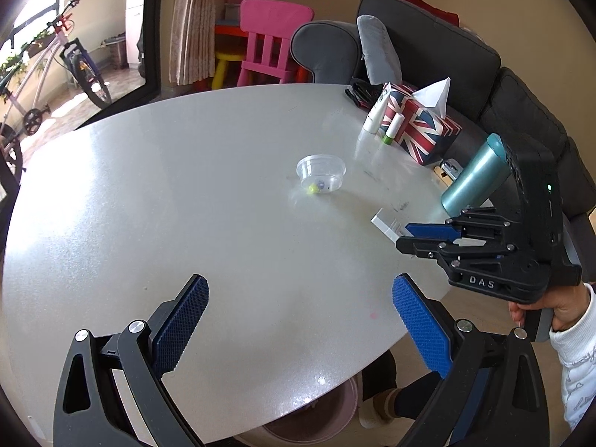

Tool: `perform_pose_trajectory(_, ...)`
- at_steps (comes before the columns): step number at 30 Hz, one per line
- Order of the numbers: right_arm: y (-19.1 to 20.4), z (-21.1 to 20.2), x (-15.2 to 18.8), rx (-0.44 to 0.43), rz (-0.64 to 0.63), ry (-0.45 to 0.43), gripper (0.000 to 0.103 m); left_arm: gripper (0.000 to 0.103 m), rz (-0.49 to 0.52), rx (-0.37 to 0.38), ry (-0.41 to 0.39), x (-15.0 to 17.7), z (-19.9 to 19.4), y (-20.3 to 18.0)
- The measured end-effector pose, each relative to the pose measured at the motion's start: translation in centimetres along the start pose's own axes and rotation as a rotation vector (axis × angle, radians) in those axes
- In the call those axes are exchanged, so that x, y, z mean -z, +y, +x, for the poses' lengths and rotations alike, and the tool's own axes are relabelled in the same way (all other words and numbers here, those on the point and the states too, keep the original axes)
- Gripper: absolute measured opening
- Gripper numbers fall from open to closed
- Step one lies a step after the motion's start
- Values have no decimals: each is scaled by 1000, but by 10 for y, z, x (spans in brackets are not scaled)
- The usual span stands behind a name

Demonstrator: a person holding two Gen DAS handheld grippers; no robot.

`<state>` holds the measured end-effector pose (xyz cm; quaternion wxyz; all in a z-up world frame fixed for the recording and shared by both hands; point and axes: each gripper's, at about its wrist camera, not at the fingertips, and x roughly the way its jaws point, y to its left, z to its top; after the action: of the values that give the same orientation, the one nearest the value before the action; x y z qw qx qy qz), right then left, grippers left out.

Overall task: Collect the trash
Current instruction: 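Reach the left gripper to the clear plastic cup and grasp its rim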

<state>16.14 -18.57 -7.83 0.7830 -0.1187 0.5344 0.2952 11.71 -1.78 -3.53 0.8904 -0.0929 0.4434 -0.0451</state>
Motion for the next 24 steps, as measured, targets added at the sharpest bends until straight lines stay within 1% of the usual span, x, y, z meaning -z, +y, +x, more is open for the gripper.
perform_pose_trajectory(6, -5, -4, 6, -11, 17, -11, 19, 95, 23, 17, 10, -25, 14, -9)
perform_pose_trajectory(12, -9, -6, 11, -21, 29, -14, 19, 95, 42, 32, 33, -50, 36, -18)
perform_pose_trajectory(19, -17, -4, 16, -25, 44, -9, 19, 95, 49, 46, 86, -74, 72, -25)
perform_pose_trajectory(24, -23, -2, 19, -25, 51, -5, 19, 95, 42, 43, 128, -86, 96, -24)
